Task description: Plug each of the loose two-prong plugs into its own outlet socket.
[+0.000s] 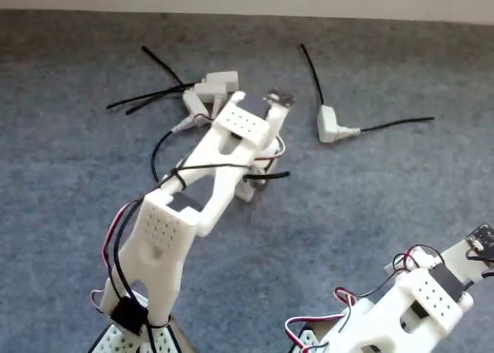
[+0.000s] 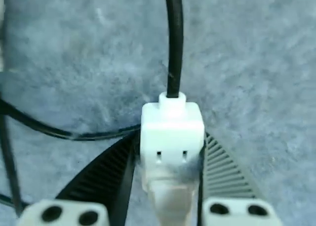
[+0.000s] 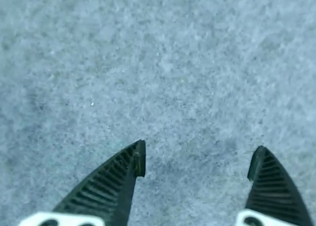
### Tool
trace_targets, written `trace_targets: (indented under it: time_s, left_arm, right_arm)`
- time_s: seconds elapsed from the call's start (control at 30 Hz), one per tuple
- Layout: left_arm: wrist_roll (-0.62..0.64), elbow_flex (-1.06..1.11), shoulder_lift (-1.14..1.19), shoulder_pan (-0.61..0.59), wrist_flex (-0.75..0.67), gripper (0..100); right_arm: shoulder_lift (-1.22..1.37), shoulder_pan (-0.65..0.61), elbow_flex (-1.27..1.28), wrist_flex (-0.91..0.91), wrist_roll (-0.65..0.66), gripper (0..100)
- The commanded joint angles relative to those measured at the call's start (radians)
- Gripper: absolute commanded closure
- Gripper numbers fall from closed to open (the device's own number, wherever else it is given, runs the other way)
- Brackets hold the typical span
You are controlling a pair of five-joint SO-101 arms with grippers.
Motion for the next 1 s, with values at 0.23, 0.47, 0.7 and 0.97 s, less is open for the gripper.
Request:
trace_targets:
  time_s: [0.23,0.47,0.7,0.97]
  left_arm:
    - [-0.077,-0.545,0.018,-0.05,-0.028,95]
    - [-0.143,-0.633,0.068,-0.096,-0.265,86]
    - [-0.141,-0.638,-0.005,-0.105,-0.163,78]
    - [-0.199,-0.636,-0.145,-0.116,-0.071,75]
  right_arm:
    - [-0.015,0.01,-0.004,-0.013,0.012,67.6]
    - [-0.013,0.01,-0.004,-0.013,0.014,67.6]
    - [-0.015,-0.015,0.019,-0.008,0.089,67.5]
    - [-0.015,-0.031,0.021,-0.01,0.091,67.5]
